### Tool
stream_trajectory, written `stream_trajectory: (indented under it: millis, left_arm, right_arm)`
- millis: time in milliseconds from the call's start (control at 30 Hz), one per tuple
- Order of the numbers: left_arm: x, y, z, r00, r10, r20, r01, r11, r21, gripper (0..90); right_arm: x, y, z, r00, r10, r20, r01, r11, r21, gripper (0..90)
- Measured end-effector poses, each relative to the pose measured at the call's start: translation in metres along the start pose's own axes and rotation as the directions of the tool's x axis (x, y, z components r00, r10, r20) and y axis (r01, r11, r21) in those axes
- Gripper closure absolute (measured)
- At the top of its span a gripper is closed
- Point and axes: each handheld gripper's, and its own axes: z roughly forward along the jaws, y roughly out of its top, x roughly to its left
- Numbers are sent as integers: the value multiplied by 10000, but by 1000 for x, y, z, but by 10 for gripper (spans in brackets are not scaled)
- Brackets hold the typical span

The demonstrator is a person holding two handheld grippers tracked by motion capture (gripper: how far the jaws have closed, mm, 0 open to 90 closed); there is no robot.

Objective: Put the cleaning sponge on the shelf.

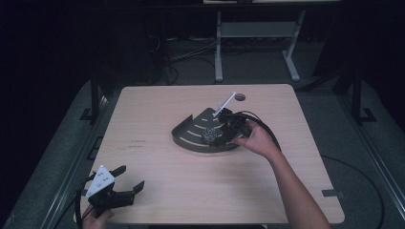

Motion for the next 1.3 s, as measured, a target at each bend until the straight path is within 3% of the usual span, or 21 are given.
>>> stream_trajectory:
  millis: [1300]
  left_arm:
    - [-2, 0, 1, 10000, 72, 2, -72, 9999, 102, 133]
  right_arm:
    - [20, -76, -18, 9993, 375, 46, -375, 9993, -84, 188]
